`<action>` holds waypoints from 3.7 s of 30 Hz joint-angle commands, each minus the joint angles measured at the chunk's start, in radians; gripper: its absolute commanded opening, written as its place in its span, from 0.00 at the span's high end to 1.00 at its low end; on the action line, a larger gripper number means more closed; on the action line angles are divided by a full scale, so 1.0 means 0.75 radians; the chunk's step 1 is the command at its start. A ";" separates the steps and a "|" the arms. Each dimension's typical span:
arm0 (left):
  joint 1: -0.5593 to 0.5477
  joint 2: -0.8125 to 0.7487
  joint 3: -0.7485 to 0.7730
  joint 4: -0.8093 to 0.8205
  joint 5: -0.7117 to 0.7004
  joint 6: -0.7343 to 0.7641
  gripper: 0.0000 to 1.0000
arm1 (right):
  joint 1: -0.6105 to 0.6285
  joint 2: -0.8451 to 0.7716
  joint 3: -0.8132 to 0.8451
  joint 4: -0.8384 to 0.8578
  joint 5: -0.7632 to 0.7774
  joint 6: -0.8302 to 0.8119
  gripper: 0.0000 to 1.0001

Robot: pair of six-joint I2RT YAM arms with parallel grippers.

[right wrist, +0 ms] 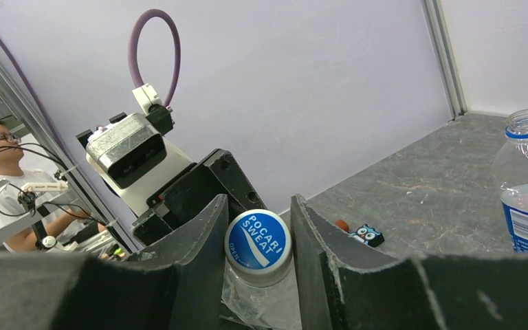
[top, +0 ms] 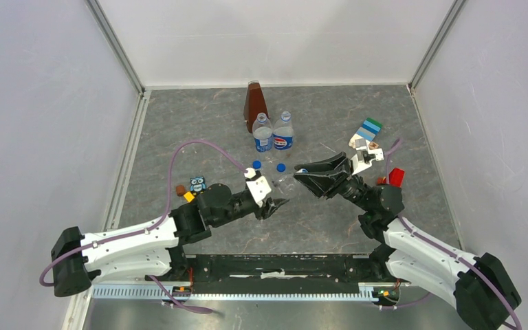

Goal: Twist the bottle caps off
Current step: Unscrew the bottle cap from the plastic bottle.

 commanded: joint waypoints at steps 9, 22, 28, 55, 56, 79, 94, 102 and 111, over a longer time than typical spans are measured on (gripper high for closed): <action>0.002 0.027 0.001 0.114 0.148 0.013 0.98 | 0.000 0.057 0.029 0.204 -0.113 0.022 1.00; 0.347 0.172 -0.020 0.636 1.389 -0.508 0.98 | 0.004 0.204 0.123 0.882 -0.605 0.233 1.00; 0.349 0.208 -0.007 0.742 1.579 -0.600 0.98 | 0.005 0.235 0.153 1.154 -0.818 0.403 1.00; 0.178 -0.015 0.093 -0.461 0.149 0.417 0.98 | -0.190 0.032 0.338 -0.989 -0.396 -0.686 0.31; 0.173 -0.023 0.085 -0.461 0.144 0.436 0.98 | -0.190 0.040 0.346 -1.017 -0.416 -0.706 0.31; 0.146 -0.057 0.056 -0.450 0.098 0.553 0.98 | -0.189 0.053 0.283 -0.940 -0.703 -0.791 0.42; 0.146 -0.059 0.023 -0.380 0.129 0.544 0.98 | -0.188 0.077 0.283 -0.911 -0.706 -0.782 0.69; 0.147 -0.055 0.029 -0.403 0.128 0.554 0.98 | -0.189 0.030 0.269 -0.904 -0.670 -0.799 0.48; 0.146 -0.064 0.029 -0.405 0.120 0.544 0.98 | -0.187 0.059 0.272 -0.902 -0.703 -0.795 0.60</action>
